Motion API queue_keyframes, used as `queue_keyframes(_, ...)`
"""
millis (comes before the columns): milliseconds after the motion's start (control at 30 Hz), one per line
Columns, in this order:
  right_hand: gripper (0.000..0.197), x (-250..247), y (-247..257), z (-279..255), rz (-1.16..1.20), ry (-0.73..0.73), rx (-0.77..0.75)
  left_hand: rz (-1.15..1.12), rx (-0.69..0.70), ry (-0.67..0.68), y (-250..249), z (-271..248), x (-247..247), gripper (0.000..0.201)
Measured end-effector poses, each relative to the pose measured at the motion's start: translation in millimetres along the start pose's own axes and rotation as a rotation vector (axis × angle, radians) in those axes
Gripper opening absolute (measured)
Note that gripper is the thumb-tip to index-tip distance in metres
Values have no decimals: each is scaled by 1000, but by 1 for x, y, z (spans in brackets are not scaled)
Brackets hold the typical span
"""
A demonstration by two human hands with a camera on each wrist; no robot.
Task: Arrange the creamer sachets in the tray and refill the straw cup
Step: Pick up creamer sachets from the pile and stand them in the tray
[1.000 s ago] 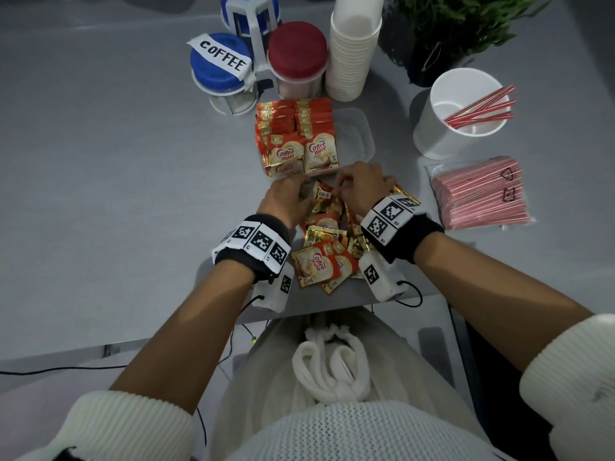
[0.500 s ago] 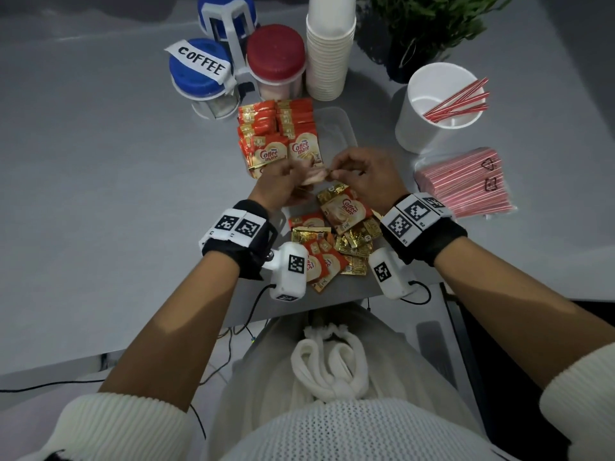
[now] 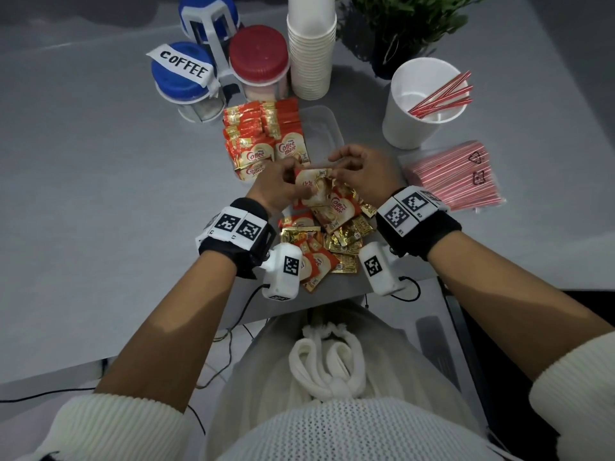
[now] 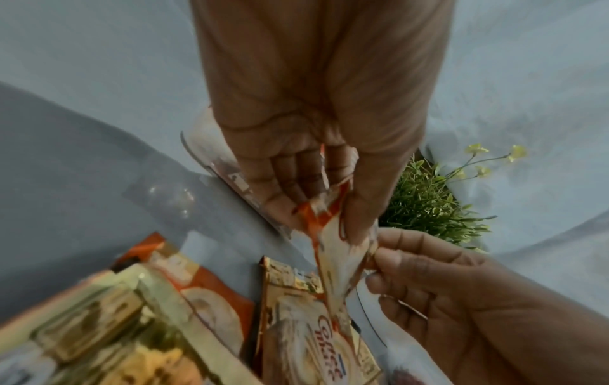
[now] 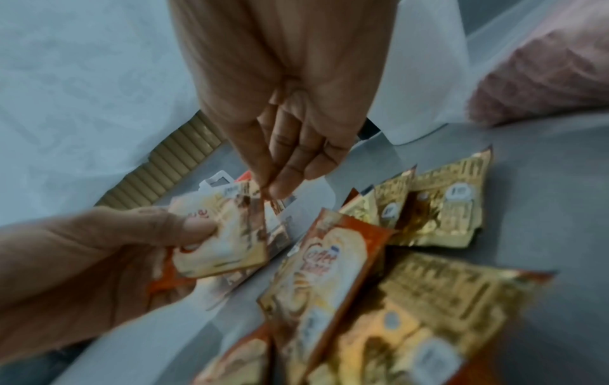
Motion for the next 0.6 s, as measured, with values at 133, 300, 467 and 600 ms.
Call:
queue_keyframes(133, 37, 2, -10, 1, -476, 81, 8, -53, -19, -73, 1, -2, -4, 29)
queue_keyframes(300, 66, 14, -33, -3, -781, 158, 170, -180, -58, -172, 5, -6, -7, 25)
queue_keyframes(467, 43, 12, -35, -3, -545, 129, 222, -289, -77, -184, 9, -8, -8, 26)
queue_keyframes(600, 34, 2, -29, 0, -454, 36, 184, -354, -101, -191, 12, -8, -12, 25)
Point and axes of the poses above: each hand's wrist, its own z-axis towards the middle knuckle, its own x-axis out of the palm, y = z × x, the point moved 4 cm from there along z, towards the middle knuckle, and after that the axes turned 2 degrees about x, right-handed, at the moved point
